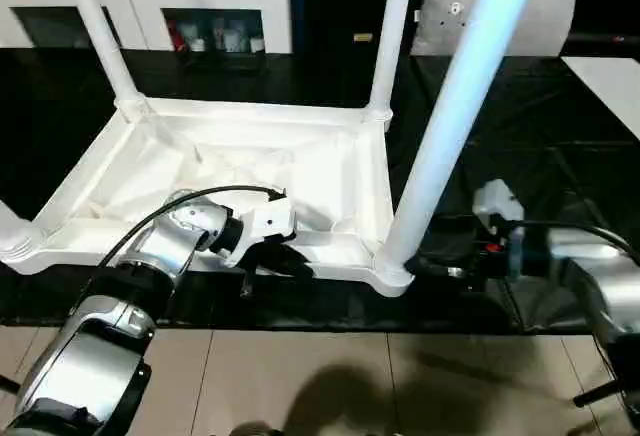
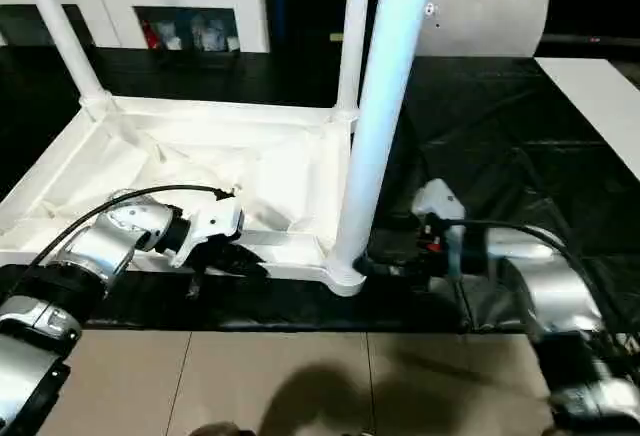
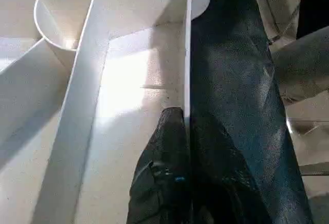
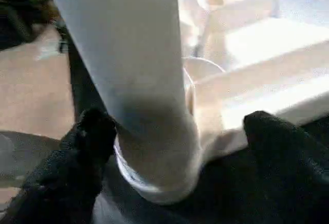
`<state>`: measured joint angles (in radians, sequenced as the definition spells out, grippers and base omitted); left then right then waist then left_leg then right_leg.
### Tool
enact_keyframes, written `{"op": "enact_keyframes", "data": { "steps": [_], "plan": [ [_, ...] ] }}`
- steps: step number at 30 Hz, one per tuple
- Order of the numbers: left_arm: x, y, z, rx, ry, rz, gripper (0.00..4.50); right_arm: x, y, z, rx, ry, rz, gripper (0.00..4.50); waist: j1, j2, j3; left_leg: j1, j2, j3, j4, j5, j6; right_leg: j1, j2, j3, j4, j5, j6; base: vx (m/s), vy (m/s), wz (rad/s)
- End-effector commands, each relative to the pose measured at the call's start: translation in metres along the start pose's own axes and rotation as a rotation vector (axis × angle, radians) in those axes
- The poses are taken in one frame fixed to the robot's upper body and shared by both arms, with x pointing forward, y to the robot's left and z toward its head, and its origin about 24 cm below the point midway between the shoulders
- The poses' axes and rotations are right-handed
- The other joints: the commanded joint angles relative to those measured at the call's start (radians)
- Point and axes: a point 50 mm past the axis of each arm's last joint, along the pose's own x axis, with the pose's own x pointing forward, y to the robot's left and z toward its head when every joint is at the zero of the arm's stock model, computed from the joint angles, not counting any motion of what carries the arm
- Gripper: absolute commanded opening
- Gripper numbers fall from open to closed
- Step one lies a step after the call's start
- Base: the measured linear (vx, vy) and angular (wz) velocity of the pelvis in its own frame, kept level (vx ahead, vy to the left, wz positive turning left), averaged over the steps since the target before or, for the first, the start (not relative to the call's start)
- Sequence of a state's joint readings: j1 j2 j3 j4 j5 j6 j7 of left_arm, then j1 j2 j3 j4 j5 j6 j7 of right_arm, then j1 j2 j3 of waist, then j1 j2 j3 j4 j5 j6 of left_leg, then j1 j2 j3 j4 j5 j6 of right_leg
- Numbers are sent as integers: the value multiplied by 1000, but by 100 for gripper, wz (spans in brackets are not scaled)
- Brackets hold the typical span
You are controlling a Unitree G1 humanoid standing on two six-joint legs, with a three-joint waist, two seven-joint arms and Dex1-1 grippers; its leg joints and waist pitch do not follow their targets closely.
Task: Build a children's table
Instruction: Rotate leg to tighten
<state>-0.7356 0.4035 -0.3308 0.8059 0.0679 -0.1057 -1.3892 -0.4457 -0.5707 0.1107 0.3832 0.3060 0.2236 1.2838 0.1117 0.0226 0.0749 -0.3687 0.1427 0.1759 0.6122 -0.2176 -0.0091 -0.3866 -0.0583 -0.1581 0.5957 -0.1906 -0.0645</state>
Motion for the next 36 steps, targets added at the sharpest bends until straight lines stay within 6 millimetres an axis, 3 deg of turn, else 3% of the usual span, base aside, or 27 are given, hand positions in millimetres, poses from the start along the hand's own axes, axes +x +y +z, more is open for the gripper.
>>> {"op": "enact_keyframes", "data": {
  "steps": [1, 9, 17, 24, 26, 28, 31, 33, 34, 36],
  "plan": [
    [-9, -1, -11, -44, 42, 17, 0, 7, -2, 4, -12, -5, 61, 395, 11, -20, -75, -1, 114, -46, -60, -15, 142, 64, -148, 89, -71, -173, -113, 0, 0, 0],
    [-7, -2, -8, -49, 32, 13, 0, 23, -4, 5, 24, -7, 145, 316, 11, -20, -77, 2, 118, -47, -61, -6, 142, 61, -150, 91, -63, -144, -134, 0, 0, 0],
    [-7, -3, -9, -71, 18, 8, 0, 22, 0, 1, 59, -1, 205, 244, 12, -18, -76, 2, 120, -47, -61, -2, 147, 60, -150, 93, -62, -126, -137, 0, 0, 0],
    [-2, -4, -7, -141, -21, 20, 0, 29, 9, -4, 112, -47, 189, 218, 11, -15, -73, 5, 129, -50, -64, -1, 145, 57, -151, 96, -58, -111, -145, 0, 0, 0],
    [2, -2, -4, -183, -43, 52, 0, 38, 10, -5, 122, -41, 108, 217, 9, -17, -69, 4, 125, -50, -67, -16, 129, 59, -152, 95, -65, -145, -141, 0, 0, 0],
    [10, 2, 2, -229, -61, 104, 0, 52, 5, -2, 137, -42, -44, 213, -2, -19, -63, 6, 119, -51, -74, -54, 86, 60, -153, 95, -82, -254, -121, 0, 0, 0],
    [18, 8, 9, -272, -79, 175, 0, 64, -4, 2, 182, -54, -204, 208, -18, -12, -53, 10, 112, -52, -78, -115, 44, 59, -151, 91, -102, -377, -100, 0, 0, 0],
    [31, 18, 21, -324, -99, 303, 0, 78, -14, 5, 241, -31, -436, 207, -24, -15, -51, 15, 107, -51, -77, -121, 33, 56, -149, 92, -112, -419, -81, 0, 0, 0],
    [34, 20, 24, -335, -105, 329, 0, 81, -15, 6, 247, -27, -478, 206, -25, -14, -52, 25, 104, -51, -78, -131, 19, 55, -149, 91, -116, -438, -76, 0, 0, 0],
    [43, 22, 32, -342, -120, 377, 0, 86, -16, 7, 284, -34, -562, 206, -21, -14, -51, 26, 102, -48, -78, -131, 30, 53, -149, 94, -118, -433, -69, 0, 0, 0]
  ]
}}
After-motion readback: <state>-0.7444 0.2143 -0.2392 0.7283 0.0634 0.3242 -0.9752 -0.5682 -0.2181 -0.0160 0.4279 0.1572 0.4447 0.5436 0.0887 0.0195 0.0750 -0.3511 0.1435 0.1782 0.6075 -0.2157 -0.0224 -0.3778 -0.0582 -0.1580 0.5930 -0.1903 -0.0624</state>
